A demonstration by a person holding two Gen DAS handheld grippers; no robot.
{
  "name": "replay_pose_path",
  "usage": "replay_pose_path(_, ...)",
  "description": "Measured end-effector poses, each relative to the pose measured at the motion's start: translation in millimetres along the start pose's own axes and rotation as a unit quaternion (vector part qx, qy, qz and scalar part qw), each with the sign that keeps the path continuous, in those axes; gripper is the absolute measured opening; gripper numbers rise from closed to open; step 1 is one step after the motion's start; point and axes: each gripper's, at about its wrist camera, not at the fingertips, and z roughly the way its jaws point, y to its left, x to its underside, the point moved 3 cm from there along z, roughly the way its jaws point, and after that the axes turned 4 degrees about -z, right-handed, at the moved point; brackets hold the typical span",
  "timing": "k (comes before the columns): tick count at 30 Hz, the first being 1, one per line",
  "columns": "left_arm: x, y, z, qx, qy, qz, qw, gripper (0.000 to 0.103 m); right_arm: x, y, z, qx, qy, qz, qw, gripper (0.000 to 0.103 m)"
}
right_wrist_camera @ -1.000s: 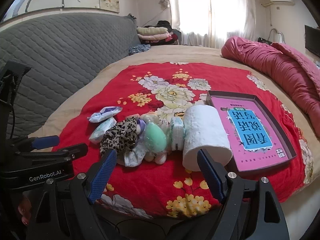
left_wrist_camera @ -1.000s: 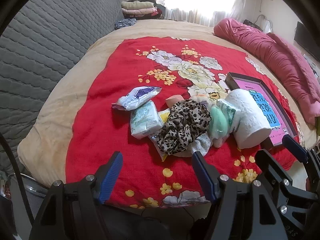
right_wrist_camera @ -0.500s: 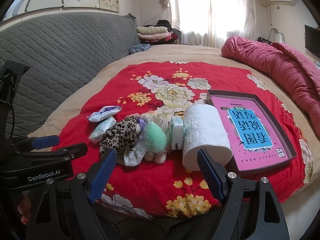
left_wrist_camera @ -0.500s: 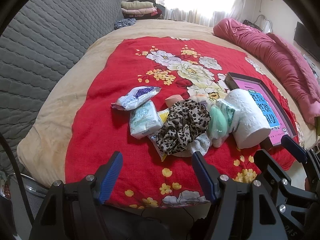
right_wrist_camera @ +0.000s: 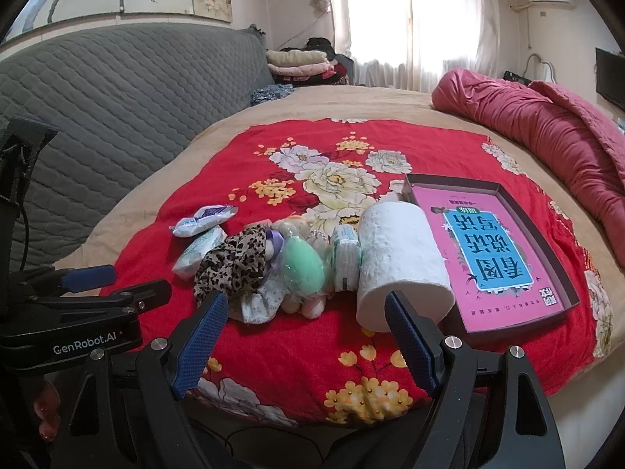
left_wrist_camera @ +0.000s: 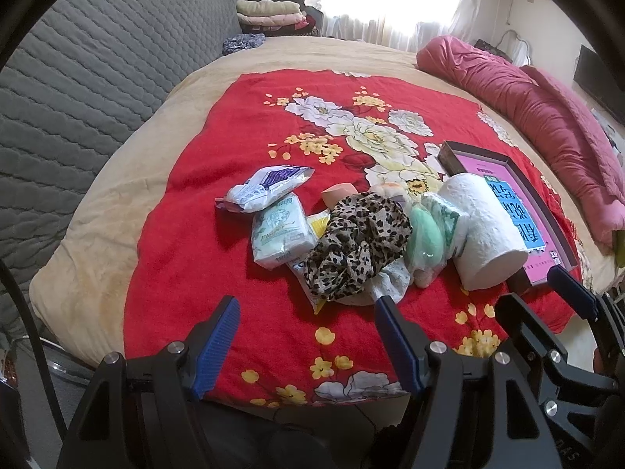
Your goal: Organize soft objects
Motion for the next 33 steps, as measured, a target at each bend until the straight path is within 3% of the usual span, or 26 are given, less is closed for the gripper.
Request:
replay_pose_path(22,-5,23,14,0.009,0.002,-0.026,0.9996,0.071,4,5,12,-0.011,0.012,-0.006,1.0,0.083)
replay_pose_path(33,-40,61,43,0.001,-0.011,-0.052,0.9986,0.071,3,10,38,-0.014,0.027,-0.019,0.999,0.083)
